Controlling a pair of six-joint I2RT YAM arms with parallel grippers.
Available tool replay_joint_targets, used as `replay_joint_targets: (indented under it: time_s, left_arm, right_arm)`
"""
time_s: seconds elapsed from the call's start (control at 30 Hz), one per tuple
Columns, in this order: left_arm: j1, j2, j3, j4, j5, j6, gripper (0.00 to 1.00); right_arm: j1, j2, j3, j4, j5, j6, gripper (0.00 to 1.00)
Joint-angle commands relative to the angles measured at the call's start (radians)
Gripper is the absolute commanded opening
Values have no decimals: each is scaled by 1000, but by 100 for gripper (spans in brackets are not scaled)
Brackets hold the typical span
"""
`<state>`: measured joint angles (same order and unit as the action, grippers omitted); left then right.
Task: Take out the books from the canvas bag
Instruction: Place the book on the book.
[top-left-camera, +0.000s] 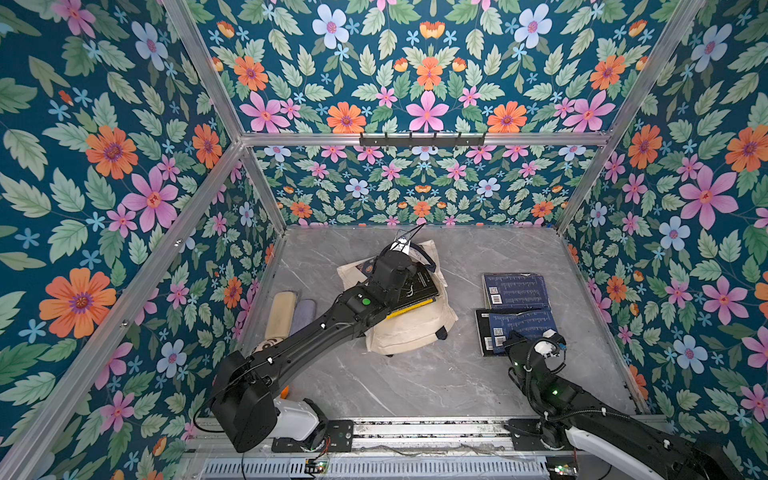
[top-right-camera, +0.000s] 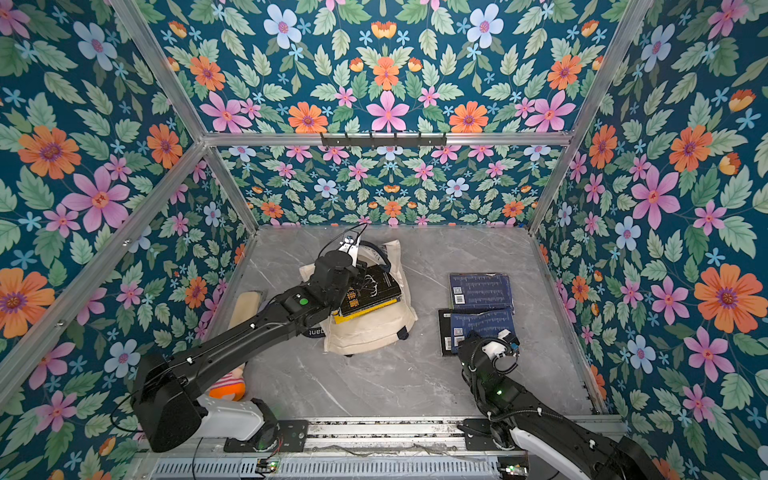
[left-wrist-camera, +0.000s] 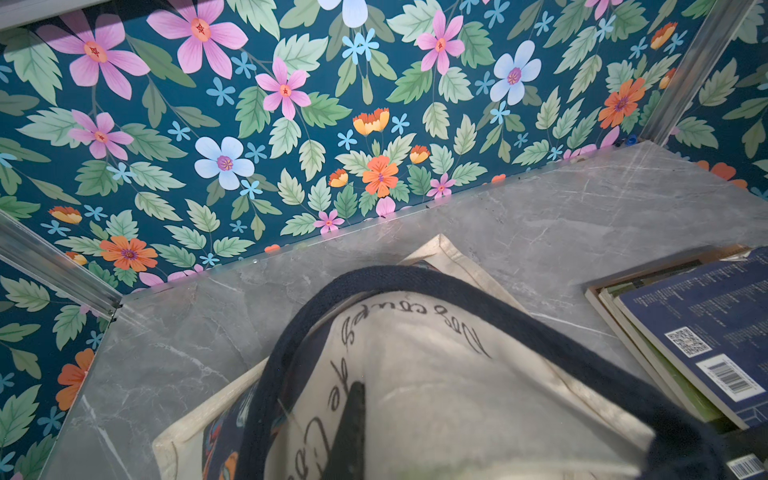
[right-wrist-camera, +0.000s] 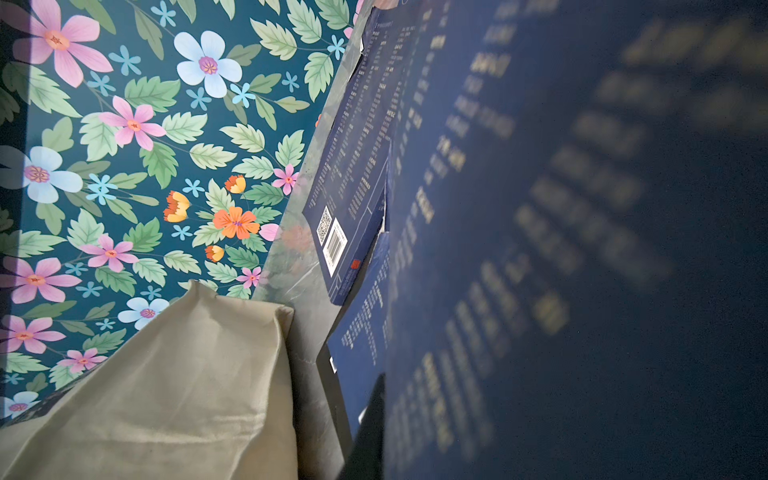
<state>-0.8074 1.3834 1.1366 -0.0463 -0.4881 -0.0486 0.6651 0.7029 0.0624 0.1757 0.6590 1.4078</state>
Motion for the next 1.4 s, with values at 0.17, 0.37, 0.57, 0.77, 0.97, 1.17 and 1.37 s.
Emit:
replay_joint_targets:
  time_s: [0.17, 0.37, 0.57, 0.77, 0.97, 1.17, 1.37]
  left_arm:
    - [-2, 3, 9, 28, 0, -2, 0]
    - [-3, 3, 10, 27, 2, 0, 0]
    - [-6, 5, 10, 26, 0, 4, 0]
    - [-6, 5, 11, 26, -6, 10, 0]
    - [-7, 5, 12, 25, -10, 15, 0]
    - [-8, 8, 16, 19, -11, 19, 0]
    - [-9, 8, 21, 11, -14, 21, 0]
  right_arm:
    - [-33, -19, -8, 7, -63, 3, 0]
    - [-53, -13, -4, -1, -104, 0, 0]
    - [-84, 4, 4, -11, -151, 5, 8]
    - [-116, 2, 2, -14, -211, 8, 21]
    - [-119, -94, 14, -113, -243, 20, 43]
    - [-120, -226, 43, -269, -250, 22, 59]
    - [-121, -229, 72, -338, -286, 34, 61]
